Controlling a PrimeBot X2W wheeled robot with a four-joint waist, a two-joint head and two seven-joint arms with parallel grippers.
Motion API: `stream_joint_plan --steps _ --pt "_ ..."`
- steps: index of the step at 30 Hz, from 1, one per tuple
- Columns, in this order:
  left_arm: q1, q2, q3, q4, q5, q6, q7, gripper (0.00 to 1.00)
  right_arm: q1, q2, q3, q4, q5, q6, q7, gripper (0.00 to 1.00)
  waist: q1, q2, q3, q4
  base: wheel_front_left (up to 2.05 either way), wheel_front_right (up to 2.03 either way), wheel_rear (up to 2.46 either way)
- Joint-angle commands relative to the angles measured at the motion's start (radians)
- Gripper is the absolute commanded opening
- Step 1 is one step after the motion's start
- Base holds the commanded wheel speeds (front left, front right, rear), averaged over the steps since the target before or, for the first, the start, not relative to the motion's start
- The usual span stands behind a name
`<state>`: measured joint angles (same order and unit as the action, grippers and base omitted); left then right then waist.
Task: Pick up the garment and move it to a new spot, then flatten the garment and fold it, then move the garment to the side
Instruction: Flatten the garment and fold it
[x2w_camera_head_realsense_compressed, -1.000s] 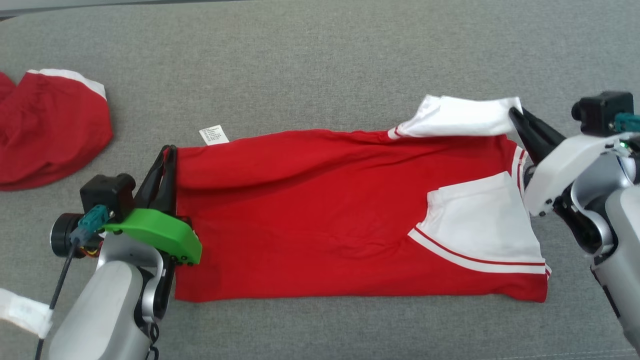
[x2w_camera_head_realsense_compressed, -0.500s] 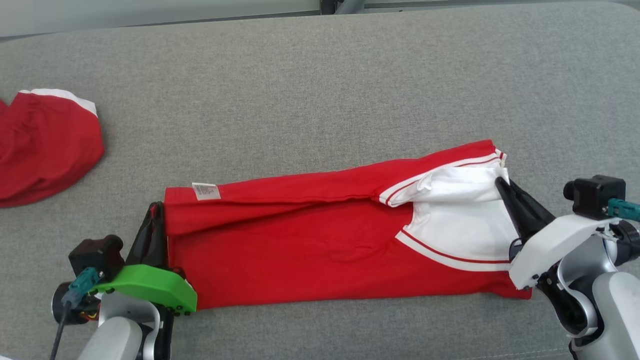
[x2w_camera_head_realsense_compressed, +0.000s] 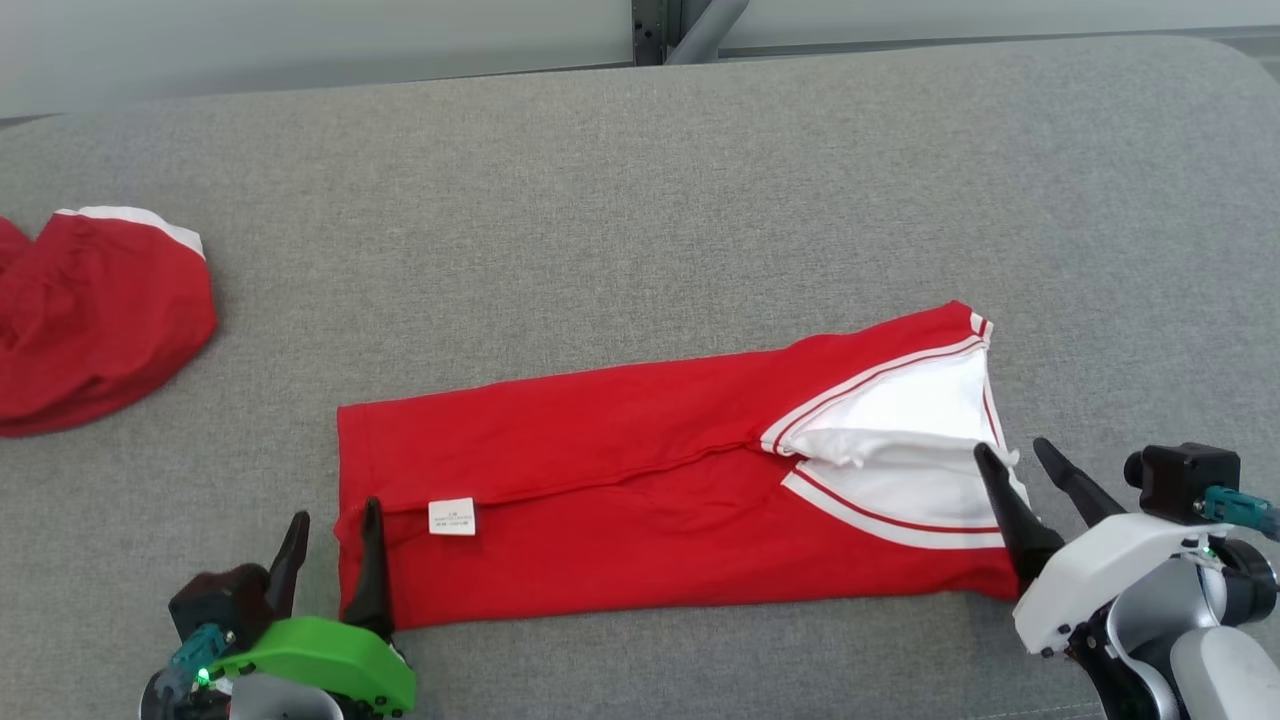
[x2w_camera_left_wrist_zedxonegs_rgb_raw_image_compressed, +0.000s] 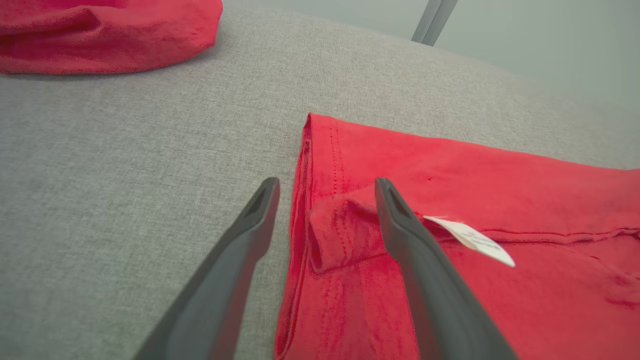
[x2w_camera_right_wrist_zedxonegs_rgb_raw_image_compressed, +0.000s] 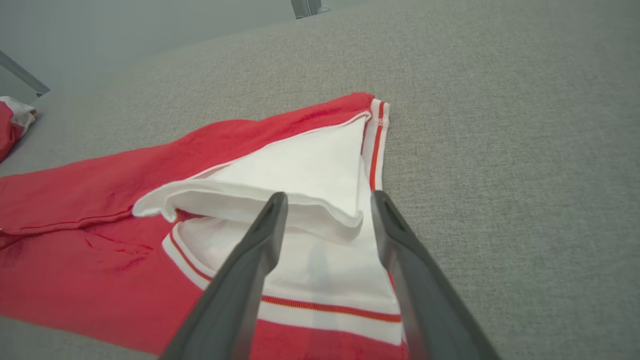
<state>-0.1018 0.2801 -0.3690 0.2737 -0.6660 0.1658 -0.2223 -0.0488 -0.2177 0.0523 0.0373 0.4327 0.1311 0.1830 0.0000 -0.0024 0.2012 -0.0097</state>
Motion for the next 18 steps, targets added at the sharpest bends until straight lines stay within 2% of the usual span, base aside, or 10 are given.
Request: stream_joint_plan --steps 1,5,12,18 --pt "0.028 0.003 0.005 0.003 -0.001 -0.004 -0.008 1.00 0.022 0.007 -0.007 0.007 -0.006 -0.001 -0.010 1.00 0.0000 0.0024 -0.013 -0.004 0.00 0.00 0.00" --pt "0.066 0.006 0.011 -0.004 -0.009 0.002 -0.013 1.00 0.052 0.016 -0.026 0.016 -0.013 -0.001 -0.022 1.00 0.0000 0.0024 -0.028 -0.007 0.00 0.00 0.00" --pt "0.107 0.012 0.033 -0.071 0.021 0.040 -0.030 1.00 0.120 0.032 -0.099 0.002 -0.035 -0.001 -0.023 1.00 0.0000 0.0024 -0.071 -0.002 0.00 0.00 0.00" --pt "0.087 -0.002 0.024 -0.119 0.041 0.052 -0.035 1.00 0.072 0.033 -0.102 0.025 -0.044 -0.001 0.004 1.00 0.0000 0.0024 -0.098 0.003 0.00 0.00 0.00"
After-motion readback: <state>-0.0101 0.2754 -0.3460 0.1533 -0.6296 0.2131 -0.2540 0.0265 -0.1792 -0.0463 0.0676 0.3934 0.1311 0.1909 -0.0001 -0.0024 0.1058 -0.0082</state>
